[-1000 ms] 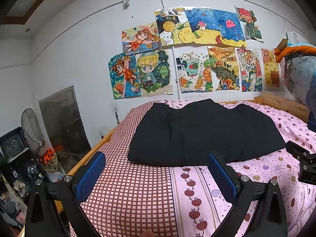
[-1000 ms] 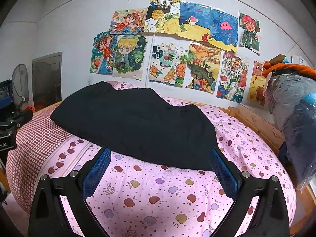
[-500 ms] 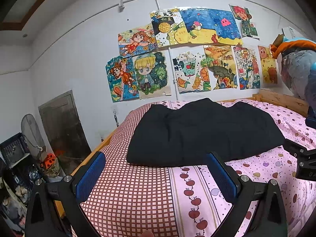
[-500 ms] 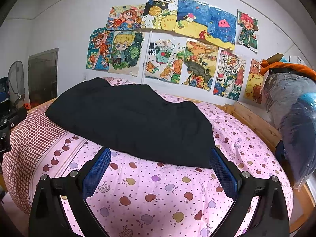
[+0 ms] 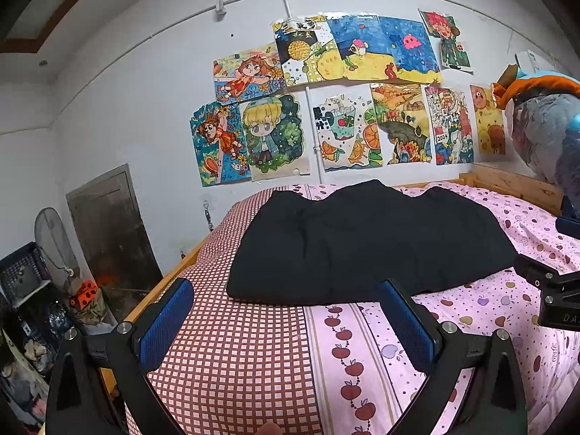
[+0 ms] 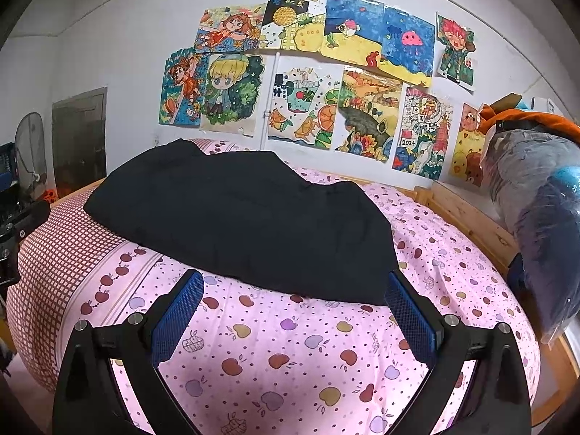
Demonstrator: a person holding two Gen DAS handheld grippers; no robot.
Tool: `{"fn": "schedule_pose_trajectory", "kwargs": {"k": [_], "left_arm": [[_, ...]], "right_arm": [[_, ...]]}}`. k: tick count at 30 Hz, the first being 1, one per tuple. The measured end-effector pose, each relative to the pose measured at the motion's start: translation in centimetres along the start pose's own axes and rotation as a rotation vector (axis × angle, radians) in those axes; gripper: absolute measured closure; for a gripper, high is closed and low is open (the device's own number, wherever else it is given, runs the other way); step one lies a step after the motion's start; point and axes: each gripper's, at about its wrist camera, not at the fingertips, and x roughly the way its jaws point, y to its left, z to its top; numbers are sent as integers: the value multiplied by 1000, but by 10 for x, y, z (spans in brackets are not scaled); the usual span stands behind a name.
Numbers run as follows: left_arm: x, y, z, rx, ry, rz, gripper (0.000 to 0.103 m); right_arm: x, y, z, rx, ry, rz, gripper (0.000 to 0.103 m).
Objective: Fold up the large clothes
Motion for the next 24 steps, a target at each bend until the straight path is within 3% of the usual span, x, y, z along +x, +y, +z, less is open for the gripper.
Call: {"fn": "schedule_pose_trajectory", "kwargs": {"k": [24], "left_arm": [[-1,-2,0,0,0,2,0]], "right_arm": [[1,2,0,3,3,1,5]]}}
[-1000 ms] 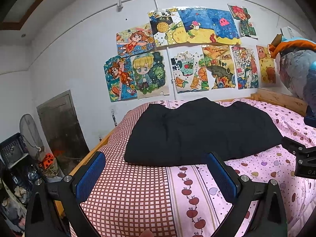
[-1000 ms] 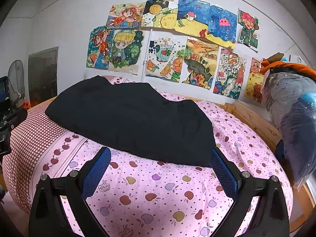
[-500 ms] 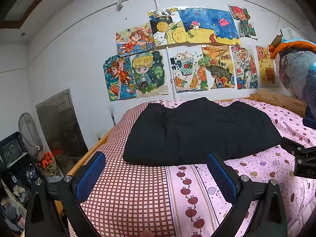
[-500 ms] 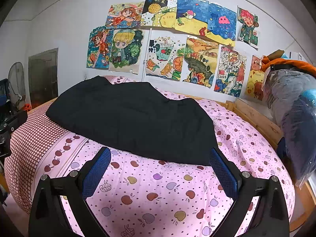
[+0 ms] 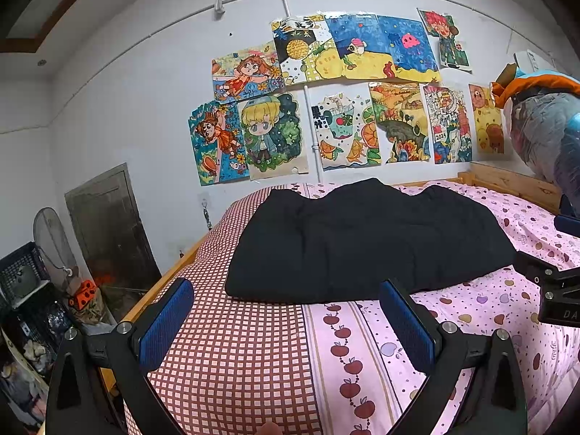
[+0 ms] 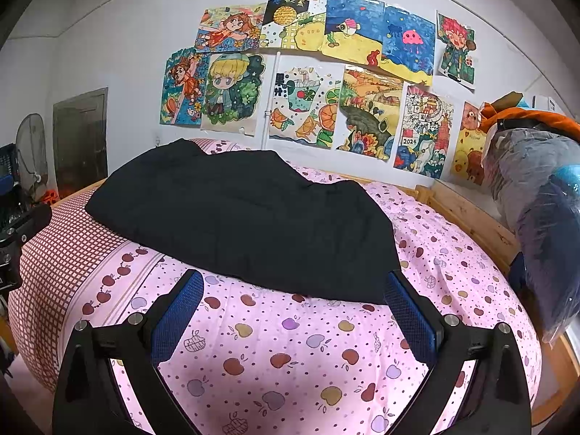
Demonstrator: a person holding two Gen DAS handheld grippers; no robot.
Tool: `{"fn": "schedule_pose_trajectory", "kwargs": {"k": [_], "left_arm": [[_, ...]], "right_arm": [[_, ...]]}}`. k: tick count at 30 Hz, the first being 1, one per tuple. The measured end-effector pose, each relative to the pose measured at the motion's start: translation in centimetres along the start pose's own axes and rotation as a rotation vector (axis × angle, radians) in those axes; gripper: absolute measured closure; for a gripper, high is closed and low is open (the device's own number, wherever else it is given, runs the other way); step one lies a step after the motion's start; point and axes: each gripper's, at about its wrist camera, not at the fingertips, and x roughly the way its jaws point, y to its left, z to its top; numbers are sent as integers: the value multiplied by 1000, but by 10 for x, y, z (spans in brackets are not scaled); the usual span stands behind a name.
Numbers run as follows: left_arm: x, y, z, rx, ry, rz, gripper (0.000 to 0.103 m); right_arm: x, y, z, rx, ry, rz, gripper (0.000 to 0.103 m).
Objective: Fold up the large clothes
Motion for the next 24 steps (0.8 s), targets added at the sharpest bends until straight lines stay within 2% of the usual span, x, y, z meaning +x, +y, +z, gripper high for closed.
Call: {"fn": "schedule_pose_trajectory", "kwargs": {"k": [24], "left_arm": [[0,-3,0,1,2,0,0]], "right_arm": [[4,3,-3,0,10,4,5]]}}
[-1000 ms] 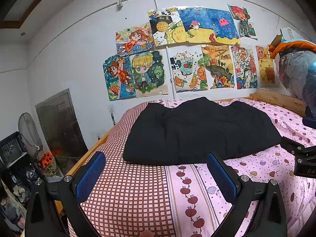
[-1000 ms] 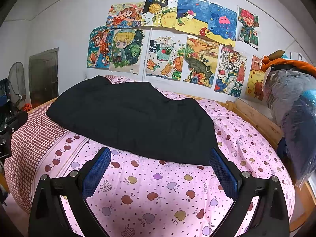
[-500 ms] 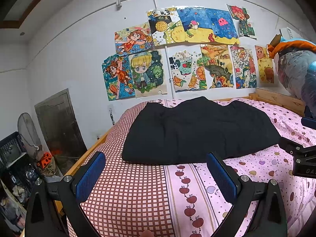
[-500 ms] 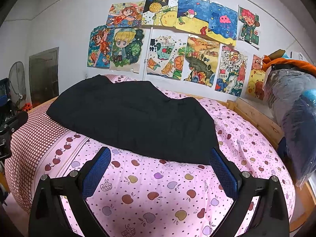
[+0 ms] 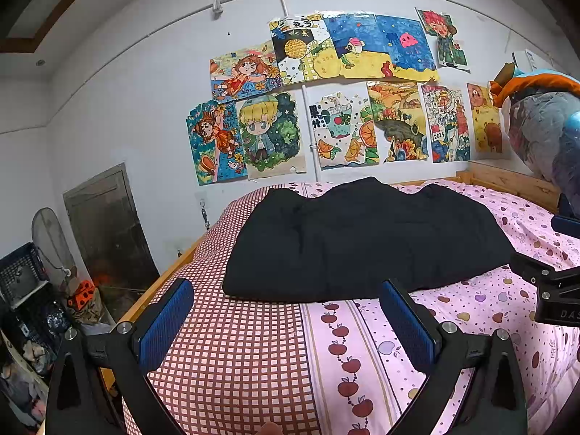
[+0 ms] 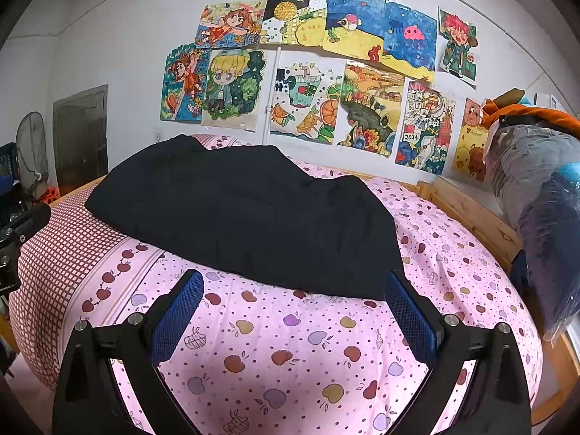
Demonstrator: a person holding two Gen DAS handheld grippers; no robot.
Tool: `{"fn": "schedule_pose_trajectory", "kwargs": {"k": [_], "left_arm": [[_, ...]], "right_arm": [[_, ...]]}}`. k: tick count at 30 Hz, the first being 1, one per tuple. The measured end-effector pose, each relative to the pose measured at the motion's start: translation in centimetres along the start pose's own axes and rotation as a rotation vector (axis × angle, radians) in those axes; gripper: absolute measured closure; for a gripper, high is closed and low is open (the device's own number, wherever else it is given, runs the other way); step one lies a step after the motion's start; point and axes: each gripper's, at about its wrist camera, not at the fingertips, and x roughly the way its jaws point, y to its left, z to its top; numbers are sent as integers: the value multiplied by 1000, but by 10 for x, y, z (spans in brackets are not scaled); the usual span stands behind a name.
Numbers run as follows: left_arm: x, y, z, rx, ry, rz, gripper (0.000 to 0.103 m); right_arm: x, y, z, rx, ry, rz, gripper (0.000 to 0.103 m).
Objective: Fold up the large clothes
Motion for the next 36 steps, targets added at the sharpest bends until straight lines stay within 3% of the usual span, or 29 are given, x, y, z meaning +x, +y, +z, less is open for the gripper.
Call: {"fn": "schedule_pose_trajectory", "kwargs": {"k": [36], "left_arm": [[0,-5,-5,-2,3,-4,0]], "right_arm": [[3,-2,-3,3,10,7,5]]}}
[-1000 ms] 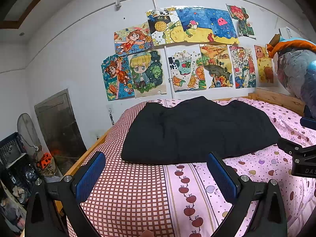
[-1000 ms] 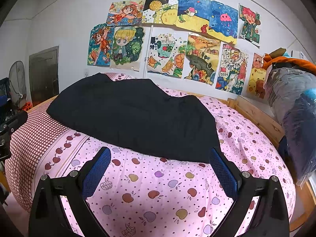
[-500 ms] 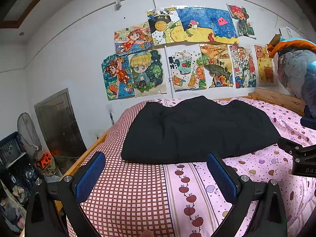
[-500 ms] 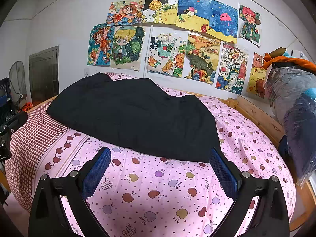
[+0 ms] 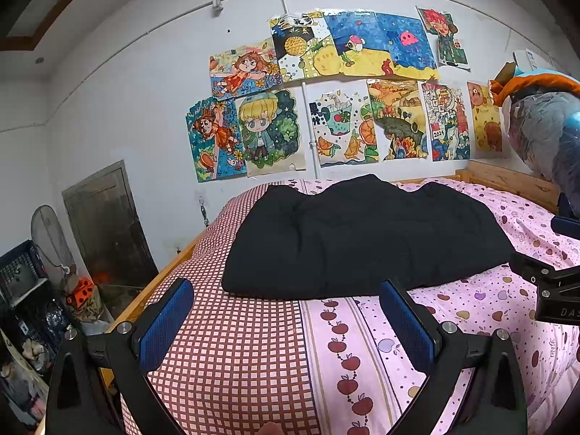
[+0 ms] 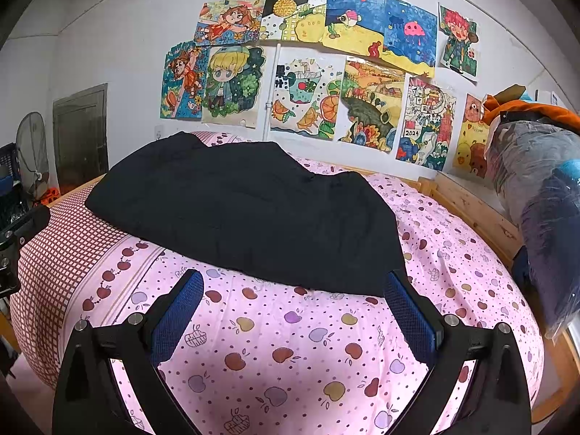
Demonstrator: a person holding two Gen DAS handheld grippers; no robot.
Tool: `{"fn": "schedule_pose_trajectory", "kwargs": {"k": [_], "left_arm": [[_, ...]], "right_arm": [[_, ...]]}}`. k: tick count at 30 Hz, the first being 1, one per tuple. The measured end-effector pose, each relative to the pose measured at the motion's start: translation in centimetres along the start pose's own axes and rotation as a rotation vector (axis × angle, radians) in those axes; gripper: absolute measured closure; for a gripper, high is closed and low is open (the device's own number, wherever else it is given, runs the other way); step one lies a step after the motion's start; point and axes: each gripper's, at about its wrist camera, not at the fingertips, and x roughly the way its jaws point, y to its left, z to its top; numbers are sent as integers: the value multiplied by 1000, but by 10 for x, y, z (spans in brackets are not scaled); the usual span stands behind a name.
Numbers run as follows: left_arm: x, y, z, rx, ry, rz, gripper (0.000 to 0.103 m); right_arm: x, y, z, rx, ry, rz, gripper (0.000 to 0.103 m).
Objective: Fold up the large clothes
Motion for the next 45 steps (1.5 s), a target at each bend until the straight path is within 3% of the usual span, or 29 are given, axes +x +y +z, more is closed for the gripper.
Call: {"fn": "schedule_pose_trajectory", "kwargs": {"k": [45], "left_arm": [[5,0,-4,-5,23,1,0]], "right_arm": [[2,1,-8,-2,8,6,5]]}}
